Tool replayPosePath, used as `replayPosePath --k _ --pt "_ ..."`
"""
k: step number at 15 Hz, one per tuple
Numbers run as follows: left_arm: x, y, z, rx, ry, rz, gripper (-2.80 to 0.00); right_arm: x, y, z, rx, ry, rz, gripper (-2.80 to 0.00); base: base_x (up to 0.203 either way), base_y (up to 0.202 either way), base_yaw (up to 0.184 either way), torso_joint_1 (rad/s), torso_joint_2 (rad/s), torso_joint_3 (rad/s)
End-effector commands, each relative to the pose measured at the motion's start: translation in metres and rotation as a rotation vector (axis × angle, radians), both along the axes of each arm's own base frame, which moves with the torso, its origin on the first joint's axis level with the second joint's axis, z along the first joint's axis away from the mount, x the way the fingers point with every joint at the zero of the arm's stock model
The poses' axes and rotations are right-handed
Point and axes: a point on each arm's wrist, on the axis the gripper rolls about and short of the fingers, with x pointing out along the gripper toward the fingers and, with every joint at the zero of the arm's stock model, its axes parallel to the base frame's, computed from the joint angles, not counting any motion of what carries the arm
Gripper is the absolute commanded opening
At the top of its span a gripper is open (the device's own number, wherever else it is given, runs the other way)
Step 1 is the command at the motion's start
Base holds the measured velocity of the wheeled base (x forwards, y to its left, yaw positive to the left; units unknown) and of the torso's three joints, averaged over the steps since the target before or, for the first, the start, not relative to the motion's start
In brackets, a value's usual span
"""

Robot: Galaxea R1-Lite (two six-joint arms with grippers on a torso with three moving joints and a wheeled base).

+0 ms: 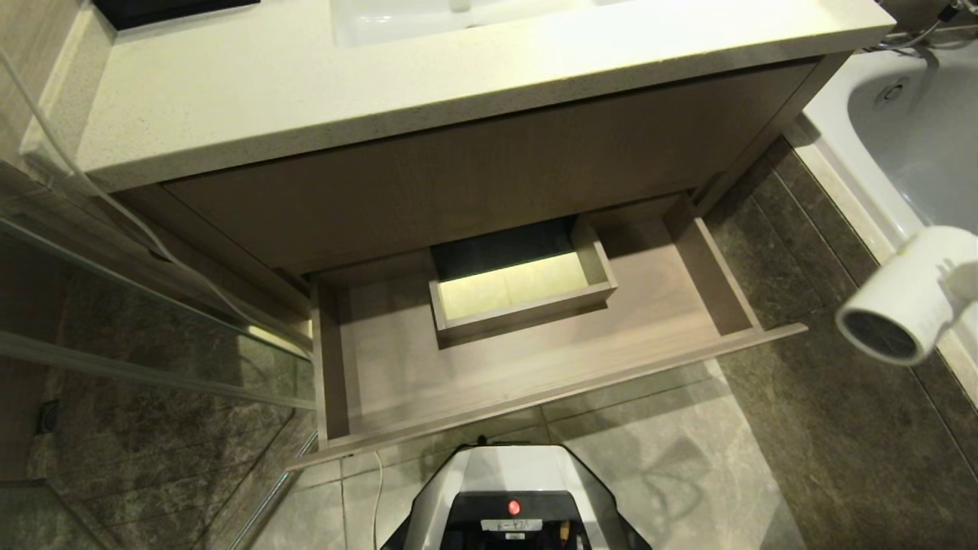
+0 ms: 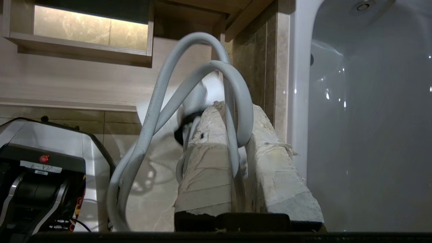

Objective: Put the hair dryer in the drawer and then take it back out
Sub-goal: Put it into the drawer

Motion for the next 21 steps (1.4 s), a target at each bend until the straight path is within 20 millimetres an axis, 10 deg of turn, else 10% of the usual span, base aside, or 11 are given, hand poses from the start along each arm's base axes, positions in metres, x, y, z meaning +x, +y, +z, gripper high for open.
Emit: replayPosePath --k 1,21 --pt "0.0 0.0 0.0 -0.001 0.0 0.0 -2.8 0.001 -0.001 -0.001 0.001 0.009 0.003 -2.8 0.0 0.0 0.0 0.0 0.0 0.0" --pt "0.0 0.0 0.0 -0.001 0.0 0.0 -2.8 -0.012 0.006 -0.022 0.003 0.012 0.005 -2.8 0.0 0.0 0.0 -0.181 0.29 0.114"
